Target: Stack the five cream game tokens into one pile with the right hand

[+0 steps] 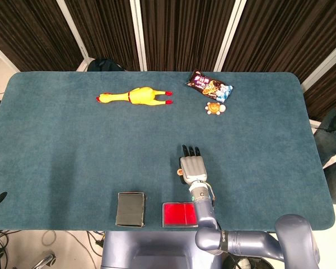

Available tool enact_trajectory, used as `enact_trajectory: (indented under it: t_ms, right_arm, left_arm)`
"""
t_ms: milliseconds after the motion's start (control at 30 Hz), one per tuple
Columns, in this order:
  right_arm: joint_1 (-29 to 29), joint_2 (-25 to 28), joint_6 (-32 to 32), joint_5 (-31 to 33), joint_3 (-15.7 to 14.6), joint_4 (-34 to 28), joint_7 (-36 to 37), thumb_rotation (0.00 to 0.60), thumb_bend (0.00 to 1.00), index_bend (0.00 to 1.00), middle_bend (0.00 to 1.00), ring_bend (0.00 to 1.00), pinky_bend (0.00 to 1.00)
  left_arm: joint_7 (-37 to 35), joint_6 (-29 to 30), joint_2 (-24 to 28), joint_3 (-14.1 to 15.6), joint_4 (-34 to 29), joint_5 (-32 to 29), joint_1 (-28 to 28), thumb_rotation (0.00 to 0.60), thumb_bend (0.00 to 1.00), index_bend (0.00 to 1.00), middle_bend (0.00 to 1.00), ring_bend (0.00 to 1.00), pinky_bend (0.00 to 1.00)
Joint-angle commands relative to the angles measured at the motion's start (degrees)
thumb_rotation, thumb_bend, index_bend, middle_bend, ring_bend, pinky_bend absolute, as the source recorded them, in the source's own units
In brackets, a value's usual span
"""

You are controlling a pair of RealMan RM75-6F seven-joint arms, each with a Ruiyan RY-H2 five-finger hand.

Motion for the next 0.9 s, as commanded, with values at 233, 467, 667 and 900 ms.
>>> enact_trajectory:
  t_ms: [233,467,667,900]
  right_arm:
    - [-0.1,4.4,1.9,0.5,2.1,-5.6,-1.4,0.600,0.39,0.54,0.00,0.00,0.00]
    - [-0.7,8.8,3.4,1.2,3.4,-11.1,-1.9,0.600,0.39,0.54,0.00,0.00,0.00]
    - [-1.5,12.1,3.8,1.9,3.1,-14.2,-1.9,0.600,0.39,0.54,0.00,0.00,0.00]
    - [-2.6,13.5,3.7,0.8,1.1,-15.5,0.2,0.600,0.39,0.54,0.00,0.00,0.00]
  left_arm:
    - [0.2,0.1,0.0,0.0,-0.1,0.1,0.0,0.600,0.12,0.14,0.00,0.00,0.03]
    - [0.5,0.2,0.0,0.0,0.0,0.1,0.0,0.600,0.12,0.14,0.00,0.00,0.03]
    - [0.7,0.2,-0.1,0.1,0.0,0.2,0.0,0.600,0.12,0.14,0.00,0.00,0.03]
    - [0.9,0.4,-0.1,0.0,-0.1,0.3,0.1,0.600,0.12,0.14,0.00,0.00,0.03]
